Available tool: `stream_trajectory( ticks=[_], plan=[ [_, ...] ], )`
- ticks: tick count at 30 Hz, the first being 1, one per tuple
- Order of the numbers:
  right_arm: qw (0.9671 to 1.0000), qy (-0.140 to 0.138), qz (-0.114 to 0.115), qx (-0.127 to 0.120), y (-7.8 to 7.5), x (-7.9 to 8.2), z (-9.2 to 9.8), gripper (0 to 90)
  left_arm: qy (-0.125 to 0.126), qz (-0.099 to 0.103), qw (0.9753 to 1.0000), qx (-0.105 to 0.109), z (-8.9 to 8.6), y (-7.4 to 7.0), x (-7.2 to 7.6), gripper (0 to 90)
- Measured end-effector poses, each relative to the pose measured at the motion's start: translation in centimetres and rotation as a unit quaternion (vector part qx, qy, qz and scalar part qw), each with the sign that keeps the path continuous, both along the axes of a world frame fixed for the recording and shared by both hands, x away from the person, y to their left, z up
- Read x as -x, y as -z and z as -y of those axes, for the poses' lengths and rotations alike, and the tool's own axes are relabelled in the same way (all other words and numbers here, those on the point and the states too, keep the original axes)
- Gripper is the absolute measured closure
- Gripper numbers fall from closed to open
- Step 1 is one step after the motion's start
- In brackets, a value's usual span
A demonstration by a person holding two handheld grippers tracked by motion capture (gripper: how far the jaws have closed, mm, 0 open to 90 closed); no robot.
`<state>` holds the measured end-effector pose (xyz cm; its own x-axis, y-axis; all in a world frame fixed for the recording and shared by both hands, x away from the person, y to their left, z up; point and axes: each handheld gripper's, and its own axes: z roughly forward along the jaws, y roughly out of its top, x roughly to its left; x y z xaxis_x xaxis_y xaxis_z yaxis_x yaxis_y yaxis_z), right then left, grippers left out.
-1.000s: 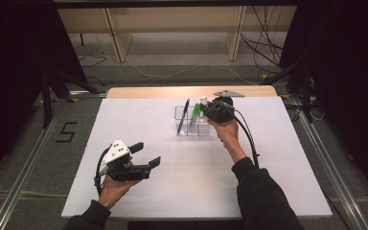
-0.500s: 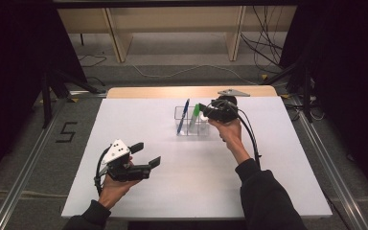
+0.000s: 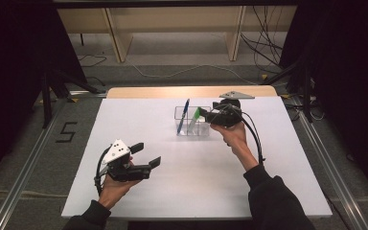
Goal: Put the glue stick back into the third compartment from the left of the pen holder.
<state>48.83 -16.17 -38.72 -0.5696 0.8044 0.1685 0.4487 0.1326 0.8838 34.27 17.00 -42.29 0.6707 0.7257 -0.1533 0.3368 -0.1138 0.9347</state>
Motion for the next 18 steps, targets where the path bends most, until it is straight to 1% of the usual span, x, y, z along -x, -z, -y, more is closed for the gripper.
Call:
stream_trajectory(
  ticks=[3, 4, 8, 15, 18],
  plan=[
    [0.9999, -0.013, -0.003, 0.007, -0.2, 0.8, -0.1, 31.3, 0.000, -0.002, 1.0000, -0.001, 0.0, 0.0, 0.0, 15.4],
    [0.9998, -0.018, 0.002, 0.008, -0.3, 1.0, -0.1, 31.0, 0.000, -0.002, 1.0000, -0.001, 0.0, 0.0, 0.0, 15.4],
    [0.9995, -0.030, 0.003, 0.005, -0.5, 2.0, 0.0, 29.9, 0.001, -0.002, 1.0000, -0.001, 0.1, 0.0, 0.0, 15.4],
    [0.9991, -0.042, 0.004, 0.004, -0.6, 3.2, 0.0, 27.5, 0.002, -0.001, 1.0000, -0.003, 0.1, 0.1, 0.0, 15.4],
    [0.9989, -0.046, 0.009, 0.005, -0.6, 3.6, 0.0, 27.5, 0.002, -0.001, 1.0000, -0.003, 0.1, 0.1, 0.0, 15.4]
  ],
)
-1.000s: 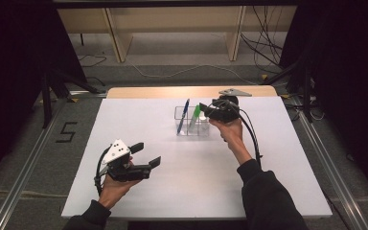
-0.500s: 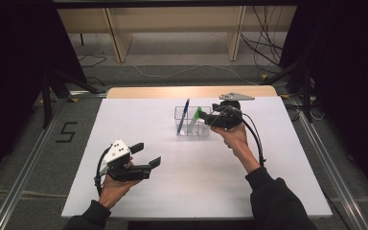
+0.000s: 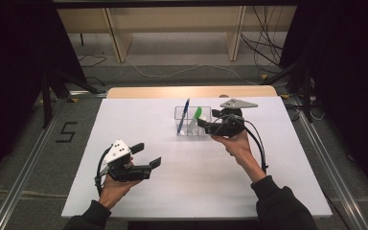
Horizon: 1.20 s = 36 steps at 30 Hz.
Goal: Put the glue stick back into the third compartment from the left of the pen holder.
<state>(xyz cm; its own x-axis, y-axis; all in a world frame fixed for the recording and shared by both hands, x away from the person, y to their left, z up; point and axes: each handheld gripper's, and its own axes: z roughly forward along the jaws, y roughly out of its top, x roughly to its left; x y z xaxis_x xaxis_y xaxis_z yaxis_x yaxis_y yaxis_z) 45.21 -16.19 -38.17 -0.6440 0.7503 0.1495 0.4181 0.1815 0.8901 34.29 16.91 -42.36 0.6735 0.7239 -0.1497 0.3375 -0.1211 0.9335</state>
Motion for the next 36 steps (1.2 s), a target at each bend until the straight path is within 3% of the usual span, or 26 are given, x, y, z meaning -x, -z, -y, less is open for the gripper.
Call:
stream_trajectory(
  ticks=[18, 36],
  plan=[
    [0.9999, -0.012, 0.013, 0.000, 0.3, 1.8, 0.1, 22.9, 0.002, -0.001, 1.0000, 0.001, 0.0, 0.0, 0.1, 15.4],
    [0.9985, -0.043, 0.032, -0.006, 0.9, 4.2, 0.8, 20.2, 0.005, 0.000, 1.0000, 0.003, 0.1, -0.1, 0.2, 15.4]
  ],
)
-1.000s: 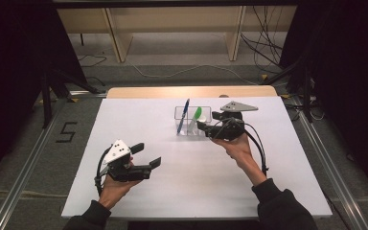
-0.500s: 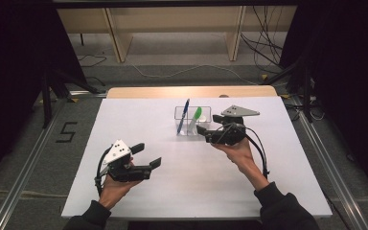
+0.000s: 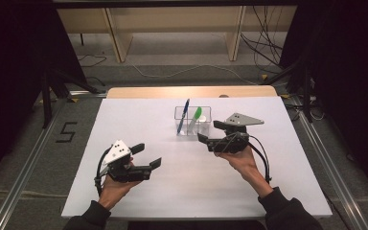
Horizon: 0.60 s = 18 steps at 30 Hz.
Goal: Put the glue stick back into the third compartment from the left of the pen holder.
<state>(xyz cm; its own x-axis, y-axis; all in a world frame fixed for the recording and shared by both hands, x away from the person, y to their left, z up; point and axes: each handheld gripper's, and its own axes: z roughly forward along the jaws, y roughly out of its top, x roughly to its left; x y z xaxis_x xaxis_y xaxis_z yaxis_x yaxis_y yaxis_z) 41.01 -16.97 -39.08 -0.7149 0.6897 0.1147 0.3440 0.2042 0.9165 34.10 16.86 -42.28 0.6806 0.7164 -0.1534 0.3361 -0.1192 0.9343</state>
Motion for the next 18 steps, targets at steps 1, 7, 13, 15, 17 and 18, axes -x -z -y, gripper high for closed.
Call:
stream_trajectory(
  ticks=[1, 7, 13, 15, 17, 18],
  plan=[
    [1.0000, 0.000, -0.002, 0.000, 0.0, 0.1, 0.1, 20.2, 0.000, 0.000, 1.0000, 0.000, 0.0, 0.0, 0.0, 15.4],
    [0.9999, -0.001, 0.002, -0.012, 0.4, 0.9, 0.6, 20.2, 0.002, -0.001, 1.0000, -0.002, 0.0, 0.1, 0.0, 15.4],
    [0.9999, -0.005, 0.008, -0.013, 0.8, 1.6, 1.0, 20.2, 0.005, -0.004, 1.0000, 0.005, 0.0, 0.0, 0.0, 15.4],
    [0.9999, -0.006, 0.007, -0.011, 0.9, 1.9, 1.1, 20.2, 0.005, -0.005, 1.0000, 0.005, 0.0, 0.0, 0.0, 15.4],
    [0.9999, -0.008, 0.009, -0.008, 1.2, 2.1, 1.3, 20.1, 0.005, -0.007, 0.9999, 0.005, -0.1, 0.0, 0.0, 15.4],
    [0.9999, -0.009, 0.010, -0.009, 1.3, 2.2, 1.4, 20.0, 0.005, -0.007, 0.9999, 0.006, -0.1, 0.0, 0.0, 15.4]
  ],
)
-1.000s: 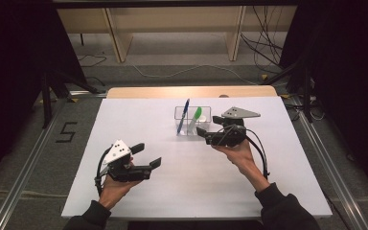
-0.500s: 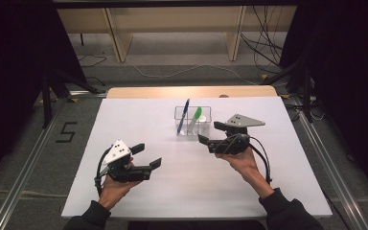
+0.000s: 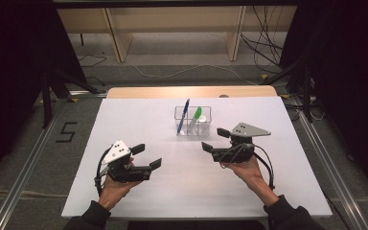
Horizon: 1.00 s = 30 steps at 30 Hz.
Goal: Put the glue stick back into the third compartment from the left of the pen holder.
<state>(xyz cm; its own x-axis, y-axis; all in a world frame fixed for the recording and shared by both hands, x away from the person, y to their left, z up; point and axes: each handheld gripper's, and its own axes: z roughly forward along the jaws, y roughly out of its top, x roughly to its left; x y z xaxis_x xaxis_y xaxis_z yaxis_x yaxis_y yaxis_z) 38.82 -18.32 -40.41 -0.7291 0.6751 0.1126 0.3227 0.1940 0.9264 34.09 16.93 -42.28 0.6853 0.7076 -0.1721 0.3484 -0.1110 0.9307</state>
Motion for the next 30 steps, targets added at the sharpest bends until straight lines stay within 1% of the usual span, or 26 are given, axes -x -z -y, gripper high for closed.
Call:
stream_trajectory(
  ticks=[5, 7, 13, 16, 17, 22, 24, 27, 30],
  plan=[
    [1.0000, 0.000, -0.005, -0.002, 0.5, 0.5, 0.7, 20.0, 0.000, -0.001, 1.0000, 0.000, 0.1, 0.1, 0.0, 15.4],
    [1.0000, 0.000, -0.004, -0.001, 0.7, 0.7, 1.0, 20.0, 0.001, -0.002, 1.0000, -0.003, 0.1, 0.1, 0.0, 15.4],
    [1.0000, 0.001, -0.004, -0.003, 0.9, 1.5, 1.6, 20.0, 0.002, -0.004, 1.0000, -0.001, 0.0, 0.1, 0.0, 15.4],
    [1.0000, 0.001, -0.002, -0.003, 1.0, 1.9, 1.9, 20.1, 0.001, -0.003, 1.0000, 0.000, 0.1, 0.1, 0.1, 15.4],
    [1.0000, 0.000, 0.002, -0.002, 1.0, 2.0, 2.0, 20.0, 0.001, -0.003, 1.0000, 0.002, 0.1, 0.1, 0.1, 15.4],
    [1.0000, -0.001, -0.001, 0.002, 1.3, 2.7, 2.5, 20.0, 0.001, -0.006, 1.0000, 0.004, 0.0, 0.1, 0.1, 15.4],
    [1.0000, 0.001, 0.000, 0.003, 1.5, 3.0, 2.8, 20.0, 0.002, -0.007, 1.0000, 0.005, 0.0, 0.1, 0.2, 15.4],
    [1.0000, 0.004, -0.001, 0.002, 1.7, 3.4, 3.3, 20.1, 0.006, -0.007, 1.0000, 0.000, 0.0, 0.1, 0.3, 15.4],
    [1.0000, 0.009, 0.000, 0.003, 1.8, 3.8, 3.8, 20.2, 0.009, -0.010, 0.9999, 0.002, 0.2, 0.2, 0.5, 15.4]
  ],
)
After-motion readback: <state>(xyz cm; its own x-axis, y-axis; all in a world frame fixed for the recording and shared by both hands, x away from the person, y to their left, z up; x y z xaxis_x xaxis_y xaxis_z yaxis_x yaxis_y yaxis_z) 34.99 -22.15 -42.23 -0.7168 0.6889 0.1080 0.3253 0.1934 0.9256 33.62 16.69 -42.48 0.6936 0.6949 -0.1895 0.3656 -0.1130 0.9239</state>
